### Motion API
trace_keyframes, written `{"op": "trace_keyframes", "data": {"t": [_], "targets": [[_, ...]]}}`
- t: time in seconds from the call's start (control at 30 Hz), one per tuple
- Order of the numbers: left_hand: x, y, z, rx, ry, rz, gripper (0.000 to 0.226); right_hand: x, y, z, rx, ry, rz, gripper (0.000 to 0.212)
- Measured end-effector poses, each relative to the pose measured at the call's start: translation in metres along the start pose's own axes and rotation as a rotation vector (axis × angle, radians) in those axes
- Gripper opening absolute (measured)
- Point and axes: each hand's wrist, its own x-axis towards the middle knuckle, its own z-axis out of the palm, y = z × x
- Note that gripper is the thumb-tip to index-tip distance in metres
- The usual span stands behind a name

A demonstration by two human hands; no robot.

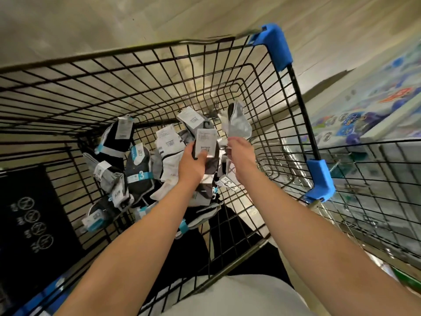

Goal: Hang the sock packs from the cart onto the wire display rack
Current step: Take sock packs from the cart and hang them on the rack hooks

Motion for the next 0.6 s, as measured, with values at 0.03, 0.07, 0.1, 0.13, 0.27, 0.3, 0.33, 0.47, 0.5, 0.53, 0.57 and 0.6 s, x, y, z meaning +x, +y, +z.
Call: {"op": "trace_keyframes", "data": {"t": [0.03, 0.07, 0.1, 0.13, 0.27, 0.3, 0.33, 0.47, 0.5, 0.53, 0.57, 0.6], "targets": [[-0.007, 0.009, -0.007, 0.008, 0.016, 0.010, 0.044, -0.011, -0.007, -0.007, -0.030, -0.055, -0.040, 0.025], [-0.010, 0.014, -0.012, 0.013, 0.034, 0.030, 0.044, -0.018, -0.012, -0.014, -0.063, -0.098, -0.086, 0.032], [-0.011, 0.018, -0.017, 0.010, 0.050, 0.041, 0.044, -0.024, -0.017, -0.019, -0.096, -0.127, -0.123, 0.036], [-0.015, 0.024, -0.022, 0.000, 0.060, 0.062, 0.043, -0.035, -0.024, -0.026, -0.123, -0.139, -0.175, 0.037], [-0.042, 0.051, -0.045, -0.047, 0.099, 0.128, 0.038, -0.068, -0.046, -0.048, -0.177, -0.121, -0.353, 0.030], [-0.050, 0.057, -0.050, -0.059, 0.111, 0.148, 0.037, -0.081, -0.053, -0.050, -0.190, -0.104, -0.381, 0.026], [-0.058, 0.065, -0.055, -0.075, 0.118, 0.178, 0.036, -0.091, -0.058, -0.052, -0.197, -0.074, -0.409, 0.032], [-0.097, 0.093, -0.073, -0.068, 0.120, 0.296, 0.033, -0.103, -0.056, -0.056, -0.079, -0.047, -0.430, 0.073], [-0.104, 0.097, -0.076, -0.045, 0.103, 0.341, 0.029, -0.123, -0.061, -0.056, -0.031, -0.070, -0.425, 0.071], [-0.116, 0.104, -0.079, -0.034, 0.074, 0.390, 0.025, -0.149, -0.067, -0.058, -0.008, -0.083, -0.448, 0.060], [-0.125, 0.109, -0.081, -0.020, 0.036, 0.428, 0.023, -0.170, -0.071, -0.060, 0.000, -0.083, -0.479, 0.043], [-0.137, 0.115, -0.082, -0.010, 0.001, 0.466, 0.022, -0.183, -0.071, -0.061, 0.017, -0.079, -0.519, 0.028]]}}
